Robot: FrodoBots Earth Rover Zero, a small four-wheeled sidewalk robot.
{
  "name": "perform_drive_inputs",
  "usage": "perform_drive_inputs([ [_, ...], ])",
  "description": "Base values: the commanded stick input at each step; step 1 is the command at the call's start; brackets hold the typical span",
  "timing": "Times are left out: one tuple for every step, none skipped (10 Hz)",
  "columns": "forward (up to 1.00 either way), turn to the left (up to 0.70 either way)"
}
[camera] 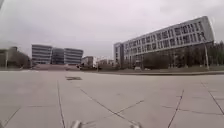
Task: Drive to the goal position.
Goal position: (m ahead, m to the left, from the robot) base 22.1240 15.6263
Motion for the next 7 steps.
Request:
perform_drive_inputs([
  [0.7,0.08],
  [0.7,0.0],
  [0.7,0.0],
  [0.7,0.0],
  [0.7,0.0],
  [0.7,0.0],
  [0.7,0.0],
])
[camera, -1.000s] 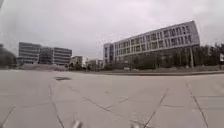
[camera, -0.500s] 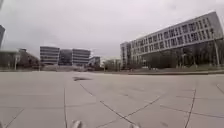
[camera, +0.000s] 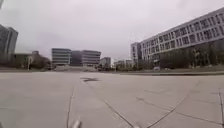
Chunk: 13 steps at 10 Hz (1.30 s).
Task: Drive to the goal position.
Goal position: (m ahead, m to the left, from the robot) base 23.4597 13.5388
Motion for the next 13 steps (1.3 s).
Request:
perform_drive_inputs([
  [0.7,0.0],
  [0.7,0.0],
  [0.7,0.0],
  [0.7,0.0],
  [0.7,0.0],
  [0.7,0.0],
  [0.7,0.01],
  [0.7,0.1],
  [0.7,0.35],
  [0.7,0.35],
  [0.7,0.35],
  [0.7,0.35],
  [0.7,0.35],
])
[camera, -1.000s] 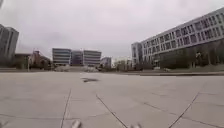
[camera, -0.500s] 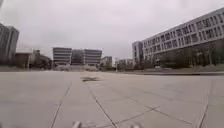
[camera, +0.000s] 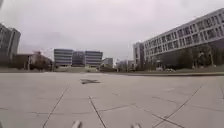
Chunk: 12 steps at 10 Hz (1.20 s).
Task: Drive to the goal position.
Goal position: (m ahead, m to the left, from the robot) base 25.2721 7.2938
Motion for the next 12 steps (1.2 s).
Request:
perform_drive_inputs([
  [0.7,0.35],
  [0.7,0.35],
  [0.7,0.27],
  [0.7,0.14],
  [0.7,0.01],
  [0.7,0.0],
  [0.7,0.0],
  [0.7,0.0],
  [0.7,0.0],
  [0.7,0.0],
  [0.7,0.0],
  [0.7,0.0],
])
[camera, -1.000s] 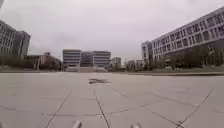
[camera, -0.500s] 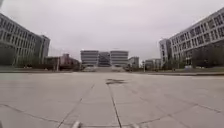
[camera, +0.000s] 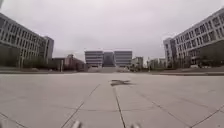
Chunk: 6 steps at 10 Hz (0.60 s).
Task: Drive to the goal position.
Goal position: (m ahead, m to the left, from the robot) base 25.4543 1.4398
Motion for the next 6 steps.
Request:
perform_drive_inputs([
  [0.7,0.0],
  [0.7,0.0],
  [0.7,0.0],
  [0.7,0.0],
  [0.7,0.0],
  [0.7,0.0],
])
